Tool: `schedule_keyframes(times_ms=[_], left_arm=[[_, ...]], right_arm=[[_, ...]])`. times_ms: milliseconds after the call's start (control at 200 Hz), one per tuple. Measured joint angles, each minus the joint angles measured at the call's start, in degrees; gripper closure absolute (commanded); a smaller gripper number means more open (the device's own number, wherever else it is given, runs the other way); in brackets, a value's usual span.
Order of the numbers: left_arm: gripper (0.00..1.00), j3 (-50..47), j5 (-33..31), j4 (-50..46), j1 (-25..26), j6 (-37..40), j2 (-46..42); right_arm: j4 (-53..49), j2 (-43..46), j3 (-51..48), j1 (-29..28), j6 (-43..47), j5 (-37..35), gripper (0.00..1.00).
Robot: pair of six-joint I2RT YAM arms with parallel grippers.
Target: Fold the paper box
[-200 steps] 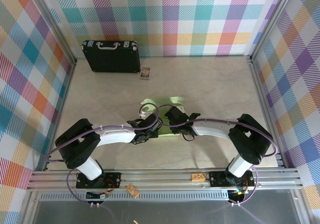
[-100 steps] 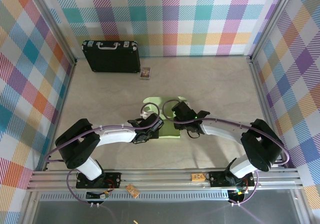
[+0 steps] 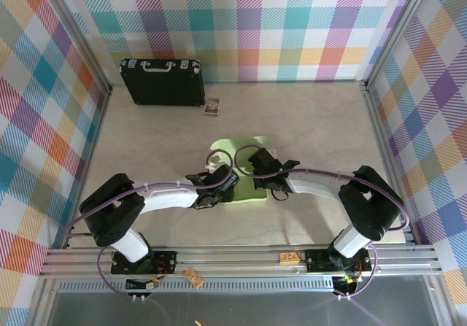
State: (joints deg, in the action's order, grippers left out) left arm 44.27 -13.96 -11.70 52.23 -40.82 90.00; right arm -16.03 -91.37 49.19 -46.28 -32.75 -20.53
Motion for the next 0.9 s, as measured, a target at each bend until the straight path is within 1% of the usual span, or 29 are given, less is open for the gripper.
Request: schedule_keyframes(times_ms=[120, 215, 265, 380, 475, 555, 685, 770, 840, 900], left_arm=[[0.33, -1.81, -0.04, 0.0, 0.02, -0.28, -5.31], [0.32, -3.54, -0.07, -0.02, -0.22, -0.33, -11.32], [0.33, -4.46, -0.07, 0.02, -0.61, -0.5, -14.36], [0.4, -6.71, -0.2, 1.27, -2.4, -1.77, -19.1], [0.43, -7.91, -0.63, 2.82, -3.67, -2.54, -18.91], [0.46, -9.53, -1.57, 6.03, -3.8, -3.23, -17.92], [0.52, -11.47, -1.97, 11.39, -3.8, -4.17, -13.92], [0.59, -11.47, -1.57, 14.8, -3.8, -4.61, -11.08], [0.63, -11.47, -1.51, 17.16, -3.8, -4.85, -9.51], [0.69, -11.54, -1.53, 18.97, -3.8, -4.87, -8.72]], right_arm=[[-0.15, 0.0, 0.02, 0.0, 0.17, -0.02, 0.99], [-0.31, 0.0, 0.07, 0.0, 0.22, -0.04, 0.99], [-0.37, 0.0, 0.07, 0.0, 0.22, -0.04, 0.99], [-0.37, 0.0, 0.07, 0.0, 0.22, -0.04, 0.99], [-0.37, 0.0, 0.09, 0.0, 0.22, -0.02, 0.99], [-0.37, 0.0, 0.09, 0.0, 0.22, -0.02, 0.99], [-0.37, 0.0, 0.11, 0.0, 0.22, 0.0, 0.99], [-0.37, -0.07, 0.11, 0.0, 0.22, 0.02, 0.99], [-0.35, -0.09, 0.11, 0.0, 0.2, 0.02, 0.99], [-0.35, -0.09, 0.13, 0.0, 0.2, 0.04, 1.0]])
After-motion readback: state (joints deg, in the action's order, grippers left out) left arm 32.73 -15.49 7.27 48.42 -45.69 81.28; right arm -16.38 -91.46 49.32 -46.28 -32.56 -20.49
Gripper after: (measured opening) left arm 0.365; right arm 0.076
